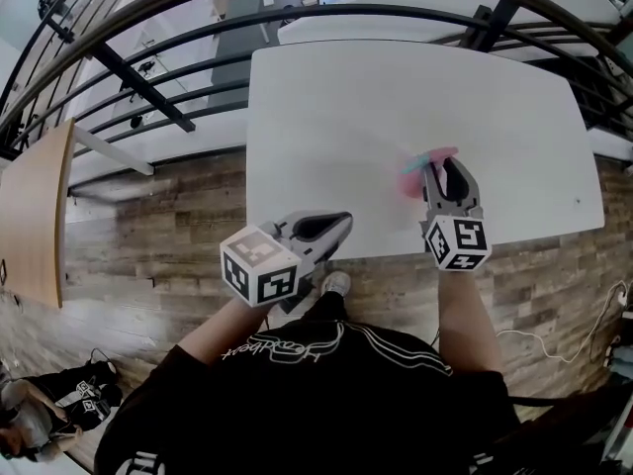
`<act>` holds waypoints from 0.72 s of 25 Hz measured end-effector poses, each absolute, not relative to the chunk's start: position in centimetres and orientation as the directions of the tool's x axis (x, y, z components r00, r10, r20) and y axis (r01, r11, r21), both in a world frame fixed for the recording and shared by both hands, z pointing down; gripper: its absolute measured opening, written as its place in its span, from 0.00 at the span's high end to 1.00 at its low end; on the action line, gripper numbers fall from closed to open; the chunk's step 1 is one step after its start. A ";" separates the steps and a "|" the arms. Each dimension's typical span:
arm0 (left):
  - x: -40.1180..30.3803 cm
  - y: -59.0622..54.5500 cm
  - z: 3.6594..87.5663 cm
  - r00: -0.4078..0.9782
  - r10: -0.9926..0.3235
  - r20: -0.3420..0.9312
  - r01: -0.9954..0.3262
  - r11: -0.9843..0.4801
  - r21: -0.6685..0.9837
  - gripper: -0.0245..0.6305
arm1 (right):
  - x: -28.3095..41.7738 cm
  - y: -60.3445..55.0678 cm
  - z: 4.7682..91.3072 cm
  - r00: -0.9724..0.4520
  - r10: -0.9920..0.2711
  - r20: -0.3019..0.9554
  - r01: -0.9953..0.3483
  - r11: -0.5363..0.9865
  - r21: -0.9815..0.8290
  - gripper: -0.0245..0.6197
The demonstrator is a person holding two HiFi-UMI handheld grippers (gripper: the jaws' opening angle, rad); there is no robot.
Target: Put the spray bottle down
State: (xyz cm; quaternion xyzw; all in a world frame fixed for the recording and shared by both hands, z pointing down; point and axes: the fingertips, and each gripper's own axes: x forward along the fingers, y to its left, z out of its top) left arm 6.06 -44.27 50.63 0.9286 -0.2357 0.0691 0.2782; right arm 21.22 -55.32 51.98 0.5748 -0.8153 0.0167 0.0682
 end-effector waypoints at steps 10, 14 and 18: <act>5.4 -43.5 50.2 0.878 -0.404 0.256 -0.478 -0.734 0.483 0.95 | 21.1 -54.3 53.1 -0.314 -0.928 0.203 -0.944 0.328 0.042 0.74; 6.2 -43.0 50.0 0.881 -0.399 0.254 -0.473 -0.732 0.489 0.95 | 22.3 -52.8 52.7 -0.287 -0.929 0.233 -0.951 0.306 0.051 0.71; 6.7 -40.8 49.0 0.889 -0.389 0.241 -0.457 -0.747 0.482 0.95 | 22.3 -49.2 51.2 -0.309 -0.919 0.243 -0.946 0.323 0.018 0.71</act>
